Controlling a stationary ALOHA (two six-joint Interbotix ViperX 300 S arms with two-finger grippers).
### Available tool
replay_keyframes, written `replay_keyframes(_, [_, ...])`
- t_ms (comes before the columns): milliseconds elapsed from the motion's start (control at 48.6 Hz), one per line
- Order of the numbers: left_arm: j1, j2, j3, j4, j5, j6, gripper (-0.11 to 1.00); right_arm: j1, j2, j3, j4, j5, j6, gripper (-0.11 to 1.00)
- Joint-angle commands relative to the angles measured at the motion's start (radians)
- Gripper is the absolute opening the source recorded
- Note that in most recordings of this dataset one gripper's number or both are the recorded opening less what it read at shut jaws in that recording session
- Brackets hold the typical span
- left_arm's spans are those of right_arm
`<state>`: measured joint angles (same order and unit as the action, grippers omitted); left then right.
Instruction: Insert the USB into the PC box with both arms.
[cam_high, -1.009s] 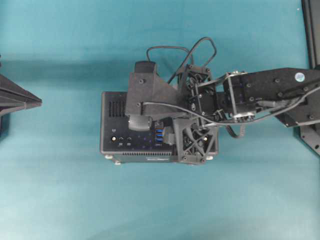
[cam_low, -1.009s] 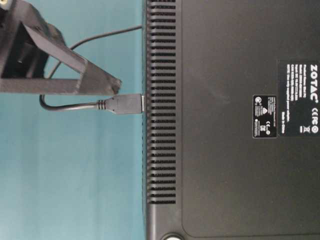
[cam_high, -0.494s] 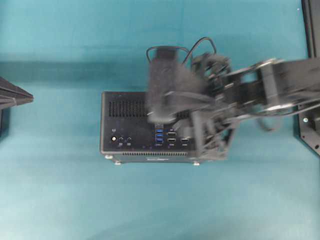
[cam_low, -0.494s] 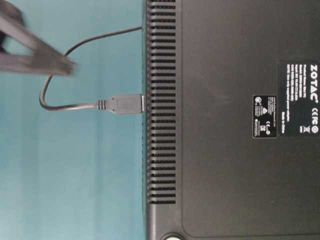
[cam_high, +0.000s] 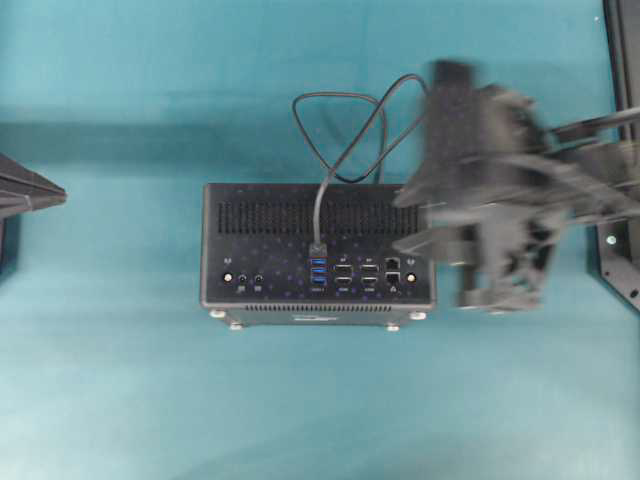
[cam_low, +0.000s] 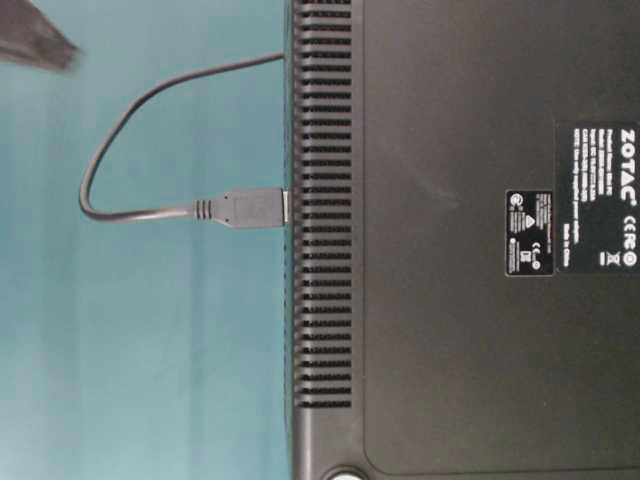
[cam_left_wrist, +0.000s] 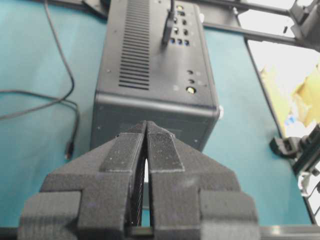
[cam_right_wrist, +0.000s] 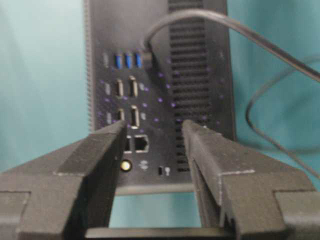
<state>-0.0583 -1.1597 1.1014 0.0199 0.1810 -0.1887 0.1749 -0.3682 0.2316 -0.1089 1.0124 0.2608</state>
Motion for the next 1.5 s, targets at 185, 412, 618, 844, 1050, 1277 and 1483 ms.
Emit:
replay_keyframes(185, [-0.002, 0.008, -0.025, 0.002, -0.003, 0.003, 0.00, 0.008, -0.155, 0.140, 0.003, -0.135, 0.012, 0.54])
replay_keyframes(412, [-0.002, 0.005, -0.029, 0.003, 0.005, 0.003, 0.00, 0.025, -0.322, 0.299, 0.003, -0.319, 0.012, 0.53])
replay_keyframes(618, [-0.002, 0.020, -0.025, 0.003, 0.005, 0.003, 0.00, 0.026, -0.449, 0.417, 0.003, -0.459, 0.012, 0.50])
replay_keyframes(844, [-0.002, 0.017, -0.011, 0.003, 0.000, -0.006, 0.00, 0.028, -0.520, 0.480, 0.003, -0.480, 0.011, 0.46])
replay_keyframes(1050, [-0.002, 0.020, -0.021, 0.003, 0.005, -0.003, 0.00, 0.028, -0.566, 0.522, 0.003, -0.499, 0.012, 0.44])
replay_keyframes(1277, [-0.002, 0.018, -0.014, 0.002, 0.003, -0.005, 0.00, 0.028, -0.566, 0.534, 0.005, -0.506, 0.011, 0.44])
replay_keyframes(1483, [-0.002, 0.009, -0.008, 0.002, 0.005, -0.020, 0.00, 0.028, -0.569, 0.534, 0.009, -0.506, 0.012, 0.44])
